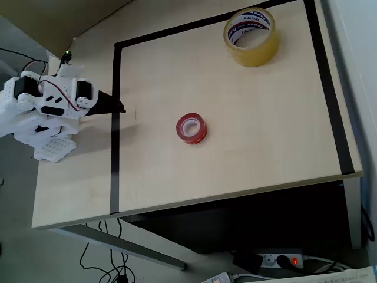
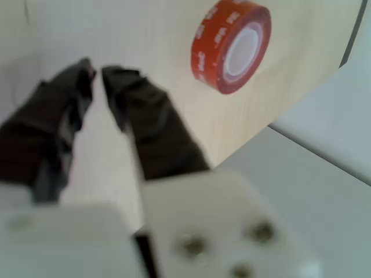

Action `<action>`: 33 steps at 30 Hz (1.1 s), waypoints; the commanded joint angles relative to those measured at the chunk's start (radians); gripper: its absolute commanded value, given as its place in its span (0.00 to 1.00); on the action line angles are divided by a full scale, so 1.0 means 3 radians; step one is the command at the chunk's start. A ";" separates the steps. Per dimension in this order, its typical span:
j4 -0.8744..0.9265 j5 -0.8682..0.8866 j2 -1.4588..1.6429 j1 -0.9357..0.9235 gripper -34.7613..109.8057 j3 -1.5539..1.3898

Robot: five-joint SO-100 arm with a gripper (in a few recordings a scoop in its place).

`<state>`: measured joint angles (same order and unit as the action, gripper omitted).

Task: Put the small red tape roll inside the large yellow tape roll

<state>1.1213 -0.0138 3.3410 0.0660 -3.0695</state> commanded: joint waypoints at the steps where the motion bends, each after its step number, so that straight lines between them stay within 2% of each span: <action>1: 0.0368 -0.0005 -0.0026 -0.1064 0.24 -0.0087; 8: 0.0358 -0.0036 -0.0225 -0.1207 0.24 0.0537; 13: 0.0240 -0.0036 -0.2168 -0.1401 0.24 0.1958; 17: 0.0808 -0.0082 -0.3840 -0.1529 0.24 0.3441; 20: 0.1227 -0.0946 -0.4484 -0.1452 0.24 0.4142; 23: 0.1314 -0.1125 -0.4929 -0.1324 0.40 0.4449; 27: 0.1401 -0.1176 -0.5548 -0.1197 0.51 0.4832; 33: 0.1406 -0.1217 -0.5921 -0.1150 0.56 0.5113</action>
<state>1.5263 -0.3528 1.5539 -0.2823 -1.6291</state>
